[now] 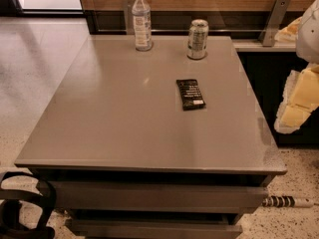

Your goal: Pick 7up can

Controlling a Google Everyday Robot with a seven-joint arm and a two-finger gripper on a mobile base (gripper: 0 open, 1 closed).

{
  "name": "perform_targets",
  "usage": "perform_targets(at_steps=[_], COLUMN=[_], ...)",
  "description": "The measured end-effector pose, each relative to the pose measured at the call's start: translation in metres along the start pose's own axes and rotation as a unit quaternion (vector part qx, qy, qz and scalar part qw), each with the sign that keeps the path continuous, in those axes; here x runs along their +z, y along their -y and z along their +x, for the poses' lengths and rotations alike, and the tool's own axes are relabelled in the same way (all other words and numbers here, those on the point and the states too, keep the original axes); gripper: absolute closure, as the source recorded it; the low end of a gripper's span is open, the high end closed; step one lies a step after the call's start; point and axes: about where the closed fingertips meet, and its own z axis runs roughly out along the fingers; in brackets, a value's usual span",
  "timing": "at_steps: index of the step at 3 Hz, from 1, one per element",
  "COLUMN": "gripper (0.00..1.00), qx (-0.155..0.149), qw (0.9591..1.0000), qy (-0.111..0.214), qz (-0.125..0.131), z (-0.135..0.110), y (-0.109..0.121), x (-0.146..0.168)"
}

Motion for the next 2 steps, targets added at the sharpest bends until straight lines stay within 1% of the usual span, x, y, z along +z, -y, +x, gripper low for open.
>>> perform_targets(at_steps=[1,2], gripper=[0.0,0.0], qx=[0.001,0.041], qw=[1.0,0.9988], qy=[0.0,0.009], qz=[0.002,0.026], z=[0.0,0.017], y=[0.001,0.023], x=[-0.001,-0.002])
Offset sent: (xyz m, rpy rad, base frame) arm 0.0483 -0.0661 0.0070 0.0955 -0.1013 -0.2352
